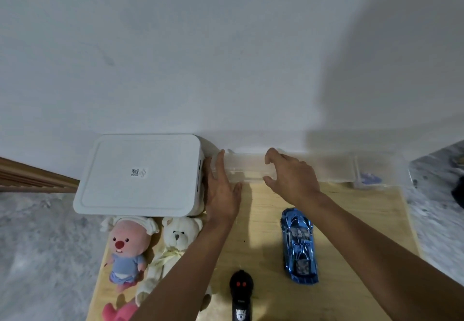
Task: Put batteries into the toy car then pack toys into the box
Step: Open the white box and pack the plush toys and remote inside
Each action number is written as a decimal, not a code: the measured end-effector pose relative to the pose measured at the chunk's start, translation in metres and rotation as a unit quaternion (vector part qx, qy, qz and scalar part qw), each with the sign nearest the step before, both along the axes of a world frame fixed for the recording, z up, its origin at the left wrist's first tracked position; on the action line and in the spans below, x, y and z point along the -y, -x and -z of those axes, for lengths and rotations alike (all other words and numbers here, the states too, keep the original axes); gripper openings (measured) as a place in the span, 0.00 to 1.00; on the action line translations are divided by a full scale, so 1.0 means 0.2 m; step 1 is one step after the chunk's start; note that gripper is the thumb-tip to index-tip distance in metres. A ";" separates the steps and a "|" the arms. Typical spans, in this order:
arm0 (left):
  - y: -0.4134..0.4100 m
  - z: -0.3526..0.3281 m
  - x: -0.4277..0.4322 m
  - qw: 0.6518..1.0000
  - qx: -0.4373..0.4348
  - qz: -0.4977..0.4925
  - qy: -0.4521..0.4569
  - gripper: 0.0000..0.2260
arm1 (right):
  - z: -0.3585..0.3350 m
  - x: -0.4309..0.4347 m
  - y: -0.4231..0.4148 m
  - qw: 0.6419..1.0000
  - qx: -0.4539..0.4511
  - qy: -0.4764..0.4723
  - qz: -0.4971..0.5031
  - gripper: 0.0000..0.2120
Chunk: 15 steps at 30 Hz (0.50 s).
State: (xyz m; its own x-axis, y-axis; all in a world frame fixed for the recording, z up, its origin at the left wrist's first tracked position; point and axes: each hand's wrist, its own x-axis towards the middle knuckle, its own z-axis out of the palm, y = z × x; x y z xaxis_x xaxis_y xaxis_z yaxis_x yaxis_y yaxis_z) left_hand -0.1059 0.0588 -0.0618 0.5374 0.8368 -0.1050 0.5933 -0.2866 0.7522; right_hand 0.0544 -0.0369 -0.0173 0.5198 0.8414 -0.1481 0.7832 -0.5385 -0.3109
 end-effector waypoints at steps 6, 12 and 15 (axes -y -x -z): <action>-0.01 -0.06 0.02 0.999 0.037 0.013 0.005 0.42 | -0.06 0.00 -0.04 0.993 0.020 -0.088 0.071 0.08; 0.00 -0.04 0.00 0.995 0.088 0.036 0.005 0.42 | -0.01 0.00 -0.05 0.982 0.091 -0.153 0.057 0.07; 0.00 -0.04 -0.01 0.995 0.090 0.045 0.000 0.42 | 0.03 0.05 -0.04 0.983 0.132 -0.128 0.028 0.18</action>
